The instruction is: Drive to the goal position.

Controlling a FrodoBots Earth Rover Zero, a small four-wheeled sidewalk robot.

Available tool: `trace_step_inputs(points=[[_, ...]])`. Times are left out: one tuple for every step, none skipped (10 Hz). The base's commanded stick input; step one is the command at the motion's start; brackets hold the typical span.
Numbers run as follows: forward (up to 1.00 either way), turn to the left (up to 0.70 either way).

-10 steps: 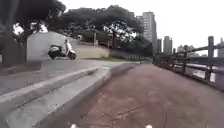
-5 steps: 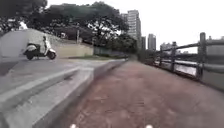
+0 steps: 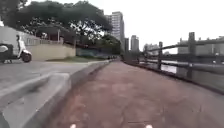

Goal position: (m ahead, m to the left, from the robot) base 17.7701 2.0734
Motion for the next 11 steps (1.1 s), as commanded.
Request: trace_step_inputs(points=[[1.00,0.00],[1.00,0.00],[1.00,0.00],[1.00,0.00],[1.00,-0.12],[1.00,-0.40],[1.00,-0.40],[1.00,-0.40],[1.00,-0.40],[1.00,-0.05],[1.00,0.00]])
